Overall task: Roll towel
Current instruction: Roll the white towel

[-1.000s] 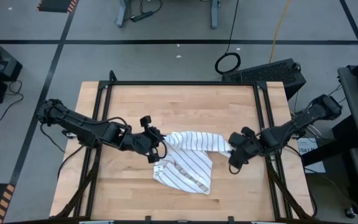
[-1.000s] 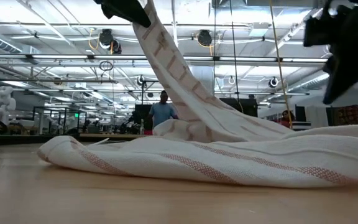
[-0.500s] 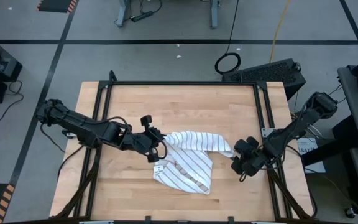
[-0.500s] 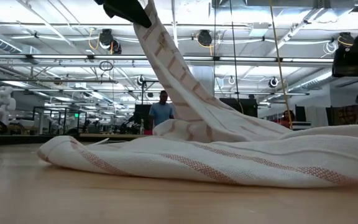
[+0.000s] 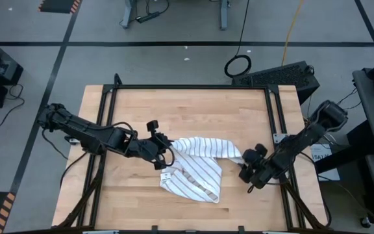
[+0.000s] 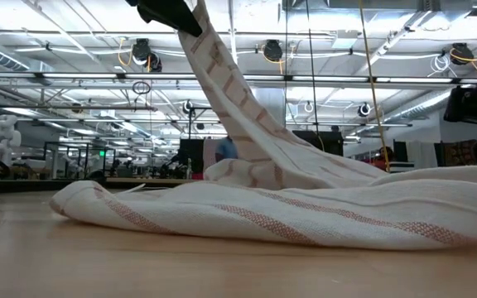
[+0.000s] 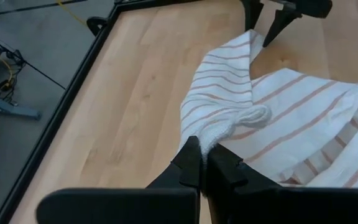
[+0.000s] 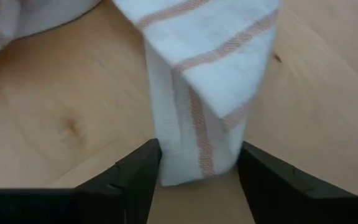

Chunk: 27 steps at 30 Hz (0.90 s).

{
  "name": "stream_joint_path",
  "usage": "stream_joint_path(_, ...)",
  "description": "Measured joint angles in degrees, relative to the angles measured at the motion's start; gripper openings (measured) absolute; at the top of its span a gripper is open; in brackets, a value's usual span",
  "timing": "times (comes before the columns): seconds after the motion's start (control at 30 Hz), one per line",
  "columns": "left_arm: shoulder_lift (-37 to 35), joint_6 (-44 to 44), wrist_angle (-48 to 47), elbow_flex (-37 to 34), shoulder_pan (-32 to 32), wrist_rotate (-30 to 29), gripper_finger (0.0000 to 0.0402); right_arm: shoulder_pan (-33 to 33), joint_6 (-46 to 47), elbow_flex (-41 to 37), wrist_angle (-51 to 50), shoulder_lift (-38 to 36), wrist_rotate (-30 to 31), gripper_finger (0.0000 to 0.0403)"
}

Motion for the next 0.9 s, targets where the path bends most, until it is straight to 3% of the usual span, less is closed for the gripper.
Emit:
stream_joint_path(0.1,0.01,0.0,0.0,0.0,0.0,-0.25,0.0008,0.33,-0.22,0.06,1.93,2.17,0.8,0.0172)
stream_joint_path(0.27,0.02,1.1,-0.01,0.0,0.0,-0.48,0.0008,1.48,1.54,0.04,3.06,1.87,0.85,0.0046)
stream_joint_path(0.33,0.0,1.5,-0.03,0.0,0.0,-0.48,0.0008,1.79,1.52,-0.01,2.77,0.65,0.31,0.0015)
stream_joint_path(0.47,0.02,3.13,-0.02,0.0,0.04,-3.22,0.0008,1.79,2.43,1.55,-0.83,-2.53,-2.31,0.0022)
stream_joint_path(0.63,-0.56,9.28,3.47,-0.02,0.04,-9.8,0.0008,1.77,-0.85,8.58,-11.52,-6.52,-1.22,0.0007)
stream_joint_path(0.8,-3.1,20.97,15.79,-0.02,1.08,-10.31,0.0008,1.68,-3.89,20.43,-30.74,-8.66,6.86,0.0008)
stream_joint_path(0.9,-5.79,28.95,23.93,-0.02,2.5,-7.42,0.0008,1.42,-6.88,28.96,-42.4,-9.44,13.0,0.0006)
